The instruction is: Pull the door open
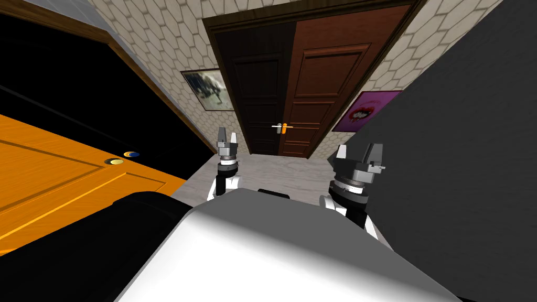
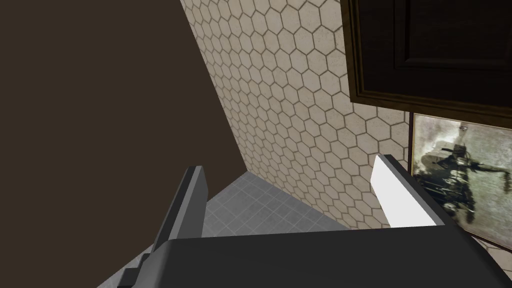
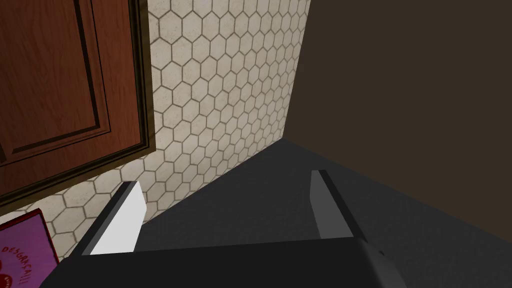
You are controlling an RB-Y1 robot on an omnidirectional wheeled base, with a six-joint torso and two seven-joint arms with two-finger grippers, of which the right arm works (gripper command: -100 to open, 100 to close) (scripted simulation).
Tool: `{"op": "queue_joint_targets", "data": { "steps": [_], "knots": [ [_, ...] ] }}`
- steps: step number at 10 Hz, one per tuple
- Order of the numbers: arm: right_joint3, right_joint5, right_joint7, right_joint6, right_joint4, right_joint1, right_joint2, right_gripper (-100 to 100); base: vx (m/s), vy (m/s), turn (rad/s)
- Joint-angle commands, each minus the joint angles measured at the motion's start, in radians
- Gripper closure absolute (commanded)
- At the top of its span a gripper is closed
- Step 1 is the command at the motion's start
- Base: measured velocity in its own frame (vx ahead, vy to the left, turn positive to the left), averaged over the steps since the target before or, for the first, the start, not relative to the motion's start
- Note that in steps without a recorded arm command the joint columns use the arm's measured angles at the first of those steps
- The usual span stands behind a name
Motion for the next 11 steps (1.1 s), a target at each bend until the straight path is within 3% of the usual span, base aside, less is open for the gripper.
{"op": "queue_joint_targets", "data": {
  "steps": [1, 3, 9, 10, 11],
  "knots": [
    [-0.010, 0.007, -0.009, 0.008, 0.028, -0.012, -0.005, -100, 0.101, 0.030, 0.075],
    [-0.019, 0.013, -0.017, 0.015, 0.053, -0.023, -0.010, -100, 0.147, 0.020, 0.050],
    [-0.067, 0.046, -0.061, 0.055, 0.191, -0.083, -0.029, -100, 0.156, 0.016, 0.080],
    [-0.067, 0.046, -0.061, 0.055, 0.191, -0.083, -0.029, -100, 0.096, 0.013, 0.033],
    [-0.079, 0.054, -0.072, 0.065, 0.226, -0.098, -0.034, -100, 0.110, 0.012, 0.074]
  ]
}}
